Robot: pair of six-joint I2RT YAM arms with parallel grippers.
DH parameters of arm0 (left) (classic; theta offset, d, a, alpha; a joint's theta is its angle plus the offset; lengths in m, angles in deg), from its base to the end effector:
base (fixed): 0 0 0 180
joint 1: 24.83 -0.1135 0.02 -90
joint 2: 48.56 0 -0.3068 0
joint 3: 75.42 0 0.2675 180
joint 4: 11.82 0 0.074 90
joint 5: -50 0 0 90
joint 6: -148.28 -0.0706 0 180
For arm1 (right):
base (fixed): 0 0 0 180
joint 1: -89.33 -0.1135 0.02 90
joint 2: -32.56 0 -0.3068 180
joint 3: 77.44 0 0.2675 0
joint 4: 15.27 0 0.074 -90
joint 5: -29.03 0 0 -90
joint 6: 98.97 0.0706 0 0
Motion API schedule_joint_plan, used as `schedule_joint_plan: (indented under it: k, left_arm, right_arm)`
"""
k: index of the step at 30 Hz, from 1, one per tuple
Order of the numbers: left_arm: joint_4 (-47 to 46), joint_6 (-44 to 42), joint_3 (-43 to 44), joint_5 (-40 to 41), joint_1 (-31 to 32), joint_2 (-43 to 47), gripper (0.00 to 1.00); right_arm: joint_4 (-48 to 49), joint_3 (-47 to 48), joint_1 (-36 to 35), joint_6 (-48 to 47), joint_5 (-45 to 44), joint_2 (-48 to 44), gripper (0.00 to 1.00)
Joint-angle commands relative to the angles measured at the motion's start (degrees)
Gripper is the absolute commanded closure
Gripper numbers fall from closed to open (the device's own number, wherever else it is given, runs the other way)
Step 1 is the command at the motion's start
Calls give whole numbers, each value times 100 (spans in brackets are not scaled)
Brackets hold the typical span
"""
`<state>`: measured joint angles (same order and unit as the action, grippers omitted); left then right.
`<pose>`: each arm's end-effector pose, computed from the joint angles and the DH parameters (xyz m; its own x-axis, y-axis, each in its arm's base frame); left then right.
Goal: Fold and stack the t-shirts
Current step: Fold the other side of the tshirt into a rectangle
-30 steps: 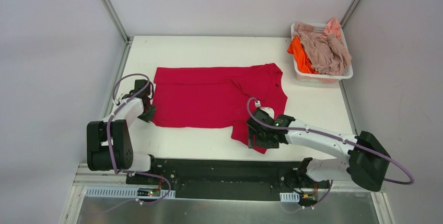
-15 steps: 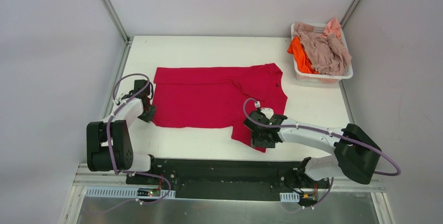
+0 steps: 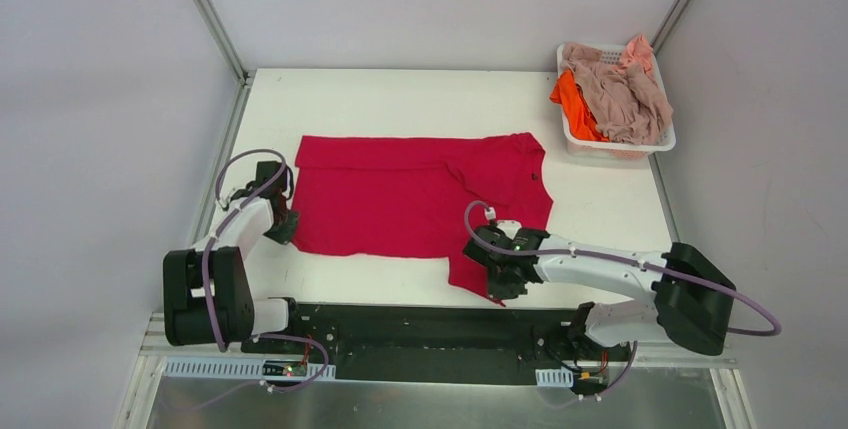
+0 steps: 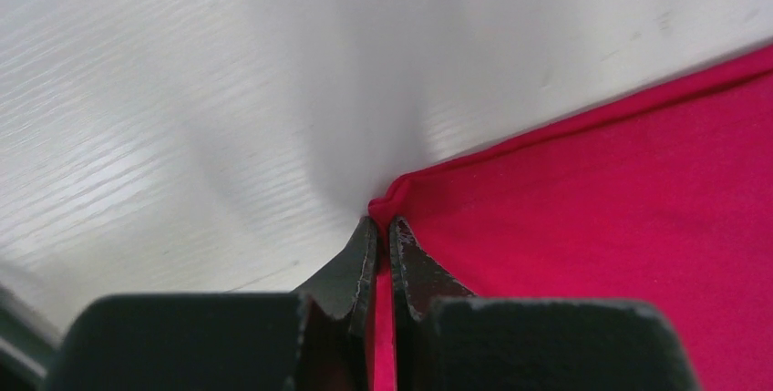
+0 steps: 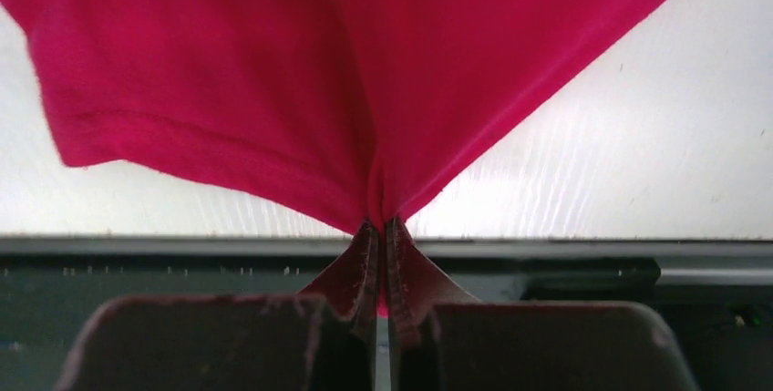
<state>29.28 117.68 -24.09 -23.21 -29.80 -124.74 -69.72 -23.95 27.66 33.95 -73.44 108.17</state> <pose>0.2445 0.0417 0.1697 -0.2908 -0.8524 -0.4345 -0.8850 0.4122 -0.2165 0.1201 0.1906 0.1709 -0.9071 -0.2814 -0.3131 -0.2976 0.9547 0.0044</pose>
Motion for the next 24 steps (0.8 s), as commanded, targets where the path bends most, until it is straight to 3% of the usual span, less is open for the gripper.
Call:
schedule_joint_plan:
  k: [1,5,11,24]
  left_arm:
    - [829,101,-401,218,-26,595,100]
    - [878,68,-359,89,-28,1019,100]
    - [955,-36,195,-170,-27,1040,100]
    - [974,-88,1458,-376,-27,-200,100]
  right_arm:
    - [-675,-36,-92,266,697,-565,100]
    - [-694,97,125,128,670,-649,100]
    - [-605,940,1093,-418,381,-686,100]
    - [39,2527,2705,-1104,444,257,100]
